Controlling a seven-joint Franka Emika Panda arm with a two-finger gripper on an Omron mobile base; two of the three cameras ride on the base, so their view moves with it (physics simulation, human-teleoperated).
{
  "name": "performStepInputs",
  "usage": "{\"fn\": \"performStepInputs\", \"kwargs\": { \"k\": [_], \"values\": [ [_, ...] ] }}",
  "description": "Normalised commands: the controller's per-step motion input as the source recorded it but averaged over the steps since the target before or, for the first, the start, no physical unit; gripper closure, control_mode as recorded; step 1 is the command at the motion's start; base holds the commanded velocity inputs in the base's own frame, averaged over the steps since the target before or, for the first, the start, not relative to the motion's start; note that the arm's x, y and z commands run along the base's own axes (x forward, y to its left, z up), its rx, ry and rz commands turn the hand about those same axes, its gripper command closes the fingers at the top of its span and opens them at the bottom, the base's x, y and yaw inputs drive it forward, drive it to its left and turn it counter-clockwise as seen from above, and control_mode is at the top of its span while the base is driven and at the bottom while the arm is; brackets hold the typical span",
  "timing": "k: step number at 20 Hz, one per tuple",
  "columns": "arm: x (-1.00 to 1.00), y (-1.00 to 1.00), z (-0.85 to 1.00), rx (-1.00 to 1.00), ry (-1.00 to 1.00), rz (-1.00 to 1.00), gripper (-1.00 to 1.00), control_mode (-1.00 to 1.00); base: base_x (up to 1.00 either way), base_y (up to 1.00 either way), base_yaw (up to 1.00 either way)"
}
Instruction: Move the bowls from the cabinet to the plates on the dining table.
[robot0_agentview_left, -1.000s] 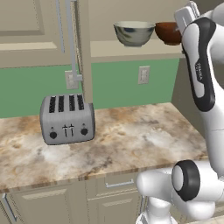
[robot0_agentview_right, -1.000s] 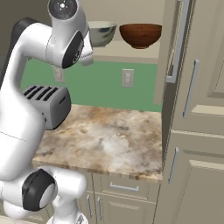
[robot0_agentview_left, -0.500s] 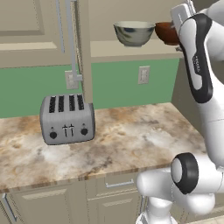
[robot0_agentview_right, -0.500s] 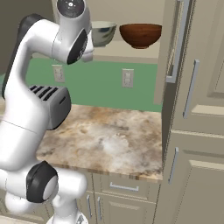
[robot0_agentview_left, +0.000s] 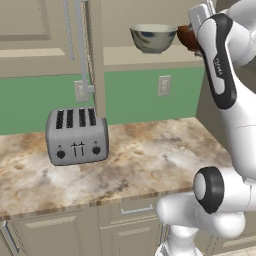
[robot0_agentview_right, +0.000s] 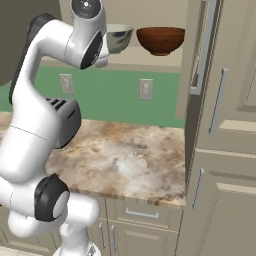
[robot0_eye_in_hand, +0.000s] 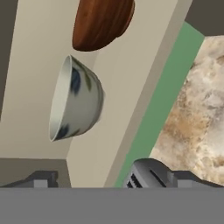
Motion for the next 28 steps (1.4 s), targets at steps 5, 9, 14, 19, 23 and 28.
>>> {"fn": "performStepInputs", "kwargs": {
  "k": [5,9,14,19,23,28],
  "values": [
    [0.36,0.0,0.0,0.01,0.0,0.0,-1.0,-1.0,0.0,0.0,0.0],
    [0.33,0.0,-0.06,0.01,0.0,0.0,-1.0,-1.0,0.0,0.0,0.0],
    [0.29,0.01,-0.08,0.01,0.0,0.0,-1.0,-1.0,0.0,0.0,0.0],
    [0.16,0.0,0.0,0.01,0.0,0.0,-1.0,-1.0,0.0,0.0,0.0],
    [0.19,0.0,0.0,0.01,0.0,0.0,-1.0,-1.0,0.0,0.0,0.0],
    [0.22,0.0,0.0,0.03,0.0,0.0,-1.0,-1.0,0.0,0.0,0.0]
  ]
}}
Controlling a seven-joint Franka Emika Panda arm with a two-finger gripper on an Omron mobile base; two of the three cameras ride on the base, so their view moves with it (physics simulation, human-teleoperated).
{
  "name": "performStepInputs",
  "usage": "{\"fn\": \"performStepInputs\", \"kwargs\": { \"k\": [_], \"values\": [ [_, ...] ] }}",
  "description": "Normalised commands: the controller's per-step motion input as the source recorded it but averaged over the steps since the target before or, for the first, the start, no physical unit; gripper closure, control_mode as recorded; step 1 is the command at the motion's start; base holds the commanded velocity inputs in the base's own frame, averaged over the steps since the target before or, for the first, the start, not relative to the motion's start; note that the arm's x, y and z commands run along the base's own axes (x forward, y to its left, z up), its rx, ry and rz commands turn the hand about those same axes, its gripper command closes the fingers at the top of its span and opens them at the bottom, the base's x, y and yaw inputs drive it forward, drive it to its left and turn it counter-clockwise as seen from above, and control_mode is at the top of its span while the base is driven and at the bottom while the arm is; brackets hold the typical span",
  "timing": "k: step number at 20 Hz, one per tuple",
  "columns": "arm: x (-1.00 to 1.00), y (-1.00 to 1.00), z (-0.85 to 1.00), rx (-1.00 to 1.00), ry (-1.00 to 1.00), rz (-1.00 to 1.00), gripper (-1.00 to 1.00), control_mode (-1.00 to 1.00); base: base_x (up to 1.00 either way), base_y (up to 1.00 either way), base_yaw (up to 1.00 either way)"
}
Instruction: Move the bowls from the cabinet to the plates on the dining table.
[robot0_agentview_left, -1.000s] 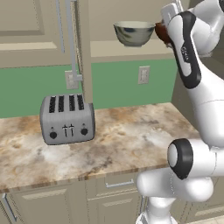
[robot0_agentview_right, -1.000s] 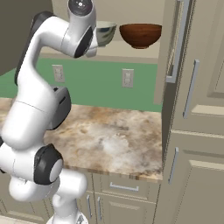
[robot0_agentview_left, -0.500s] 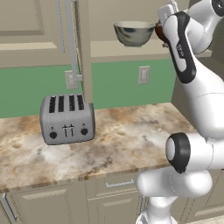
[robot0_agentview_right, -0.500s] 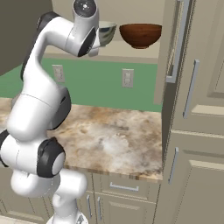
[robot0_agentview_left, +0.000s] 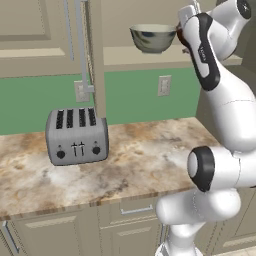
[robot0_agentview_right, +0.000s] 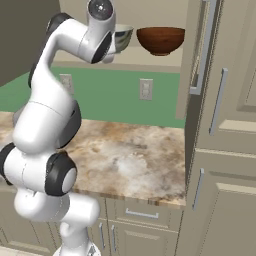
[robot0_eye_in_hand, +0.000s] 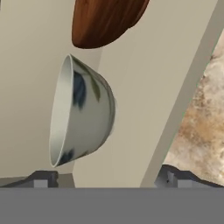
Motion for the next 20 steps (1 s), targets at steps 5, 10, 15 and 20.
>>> {"fn": "performStepInputs", "kwargs": {
  "k": [5,10,15,20],
  "values": [
    [0.32,0.0,0.0,0.03,0.0,0.0,-1.0,-1.0,0.0,0.0,0.0],
    [0.24,0.0,0.0,0.03,0.0,0.0,-1.0,-1.0,0.0,0.0,0.0],
    [0.21,0.0,0.0,0.03,0.0,0.0,-1.0,-1.0,0.0,0.0,0.0],
    [0.28,0.0,0.0,0.02,0.03,0.0,-1.0,-1.0,0.0,0.0,0.0]
  ]
}}
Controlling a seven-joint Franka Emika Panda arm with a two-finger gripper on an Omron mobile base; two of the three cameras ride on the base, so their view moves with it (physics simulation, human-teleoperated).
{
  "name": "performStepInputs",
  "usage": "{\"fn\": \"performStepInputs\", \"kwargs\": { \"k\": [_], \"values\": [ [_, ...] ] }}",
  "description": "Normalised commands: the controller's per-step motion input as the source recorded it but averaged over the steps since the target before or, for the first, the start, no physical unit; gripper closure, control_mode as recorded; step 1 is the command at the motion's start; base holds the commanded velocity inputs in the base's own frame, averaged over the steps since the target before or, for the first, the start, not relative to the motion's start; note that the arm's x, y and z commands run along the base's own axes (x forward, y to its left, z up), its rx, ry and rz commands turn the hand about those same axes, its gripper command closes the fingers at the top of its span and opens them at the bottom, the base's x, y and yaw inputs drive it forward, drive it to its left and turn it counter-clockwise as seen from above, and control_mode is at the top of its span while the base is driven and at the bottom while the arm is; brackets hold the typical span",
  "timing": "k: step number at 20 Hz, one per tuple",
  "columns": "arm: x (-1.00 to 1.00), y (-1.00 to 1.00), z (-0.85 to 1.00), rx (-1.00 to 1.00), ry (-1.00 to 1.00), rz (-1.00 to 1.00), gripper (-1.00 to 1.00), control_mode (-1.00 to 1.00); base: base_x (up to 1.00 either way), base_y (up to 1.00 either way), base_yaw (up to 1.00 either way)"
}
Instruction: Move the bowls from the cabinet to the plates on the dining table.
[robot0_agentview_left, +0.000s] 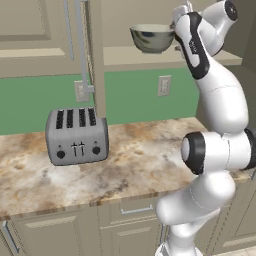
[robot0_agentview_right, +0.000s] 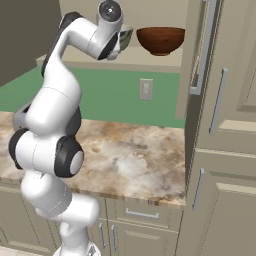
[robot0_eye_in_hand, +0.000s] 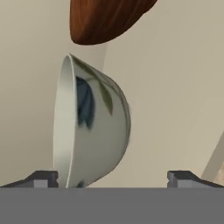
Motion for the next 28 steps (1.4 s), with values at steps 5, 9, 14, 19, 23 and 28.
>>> {"fn": "performStepInputs", "kwargs": {
  "k": [5,9,14,19,23,28],
  "values": [
    [0.25,0.0,0.0,0.01,0.14,0.01,-1.0,-1.0,0.0,0.0,0.0],
    [0.23,0.0,0.0,0.0,0.16,0.01,-1.0,-1.0,0.0,0.0,0.0],
    [0.26,0.0,0.06,0.0,0.08,0.02,-1.0,-1.0,0.0,0.0,0.0],
    [0.26,0.0,0.12,0.0,0.04,0.02,-1.0,-1.0,0.0,0.0,0.0],
    [0.22,0.0,0.05,0.0,0.0,0.0,-1.0,-1.0,0.0,0.0,0.0],
    [0.08,0.0,0.0,0.0,0.0,0.0,-1.0,-1.0,0.0,0.0,0.0]
  ]
}}
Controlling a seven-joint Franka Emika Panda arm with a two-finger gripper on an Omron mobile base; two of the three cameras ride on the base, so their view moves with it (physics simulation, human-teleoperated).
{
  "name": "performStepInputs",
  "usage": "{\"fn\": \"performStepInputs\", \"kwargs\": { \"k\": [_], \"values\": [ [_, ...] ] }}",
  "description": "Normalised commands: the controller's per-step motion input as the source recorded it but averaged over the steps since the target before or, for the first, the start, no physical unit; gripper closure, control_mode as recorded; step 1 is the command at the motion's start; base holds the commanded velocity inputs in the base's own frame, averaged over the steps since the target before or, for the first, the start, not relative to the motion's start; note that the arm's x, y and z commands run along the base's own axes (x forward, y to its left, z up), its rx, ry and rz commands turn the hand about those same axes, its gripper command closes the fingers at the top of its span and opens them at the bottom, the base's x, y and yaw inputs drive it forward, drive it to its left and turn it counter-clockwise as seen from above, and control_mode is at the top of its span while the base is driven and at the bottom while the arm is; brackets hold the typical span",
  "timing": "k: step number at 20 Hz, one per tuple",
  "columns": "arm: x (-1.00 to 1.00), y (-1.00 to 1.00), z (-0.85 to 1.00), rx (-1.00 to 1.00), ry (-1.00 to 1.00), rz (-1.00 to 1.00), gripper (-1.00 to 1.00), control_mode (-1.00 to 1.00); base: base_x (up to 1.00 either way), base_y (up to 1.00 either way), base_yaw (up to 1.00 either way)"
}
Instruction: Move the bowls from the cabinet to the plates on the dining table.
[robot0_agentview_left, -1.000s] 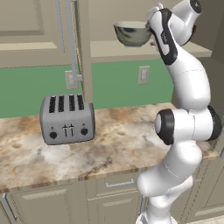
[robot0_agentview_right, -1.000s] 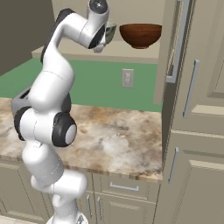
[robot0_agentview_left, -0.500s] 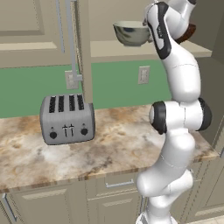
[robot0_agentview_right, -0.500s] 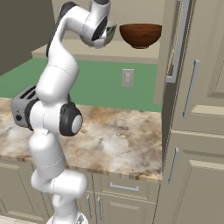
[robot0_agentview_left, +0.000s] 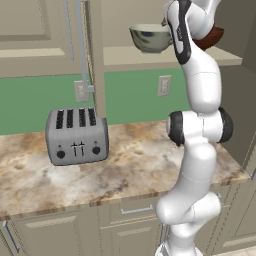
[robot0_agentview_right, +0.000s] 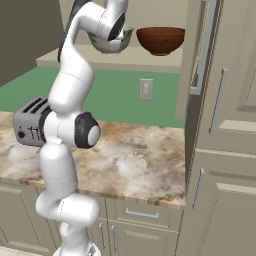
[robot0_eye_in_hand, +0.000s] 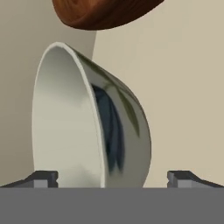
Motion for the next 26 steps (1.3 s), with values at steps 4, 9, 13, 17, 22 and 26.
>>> {"fn": "performStepInputs", "kwargs": {
  "k": [4,9,13,17,22,26],
  "values": [
    [0.0,0.0,-0.06,0.0,0.0,0.0,-1.0,-1.0,0.0,0.0,0.0],
    [0.01,0.0,-0.1,0.0,0.0,0.0,-1.0,-1.0,0.0,0.0,0.0],
    [0.0,0.0,-0.21,0.0,0.0,0.0,-1.0,-1.0,0.0,0.0,0.0],
    [0.1,0.0,-0.14,0.0,0.0,0.0,-1.0,-1.0,0.0,0.0,0.0],
    [0.32,0.0,-0.06,0.0,0.0,0.0,-1.0,-1.0,0.0,0.0,0.0],
    [0.34,0.02,0.0,0.0,0.0,0.0,-1.0,-1.0,0.0,0.0,0.0]
  ]
}}
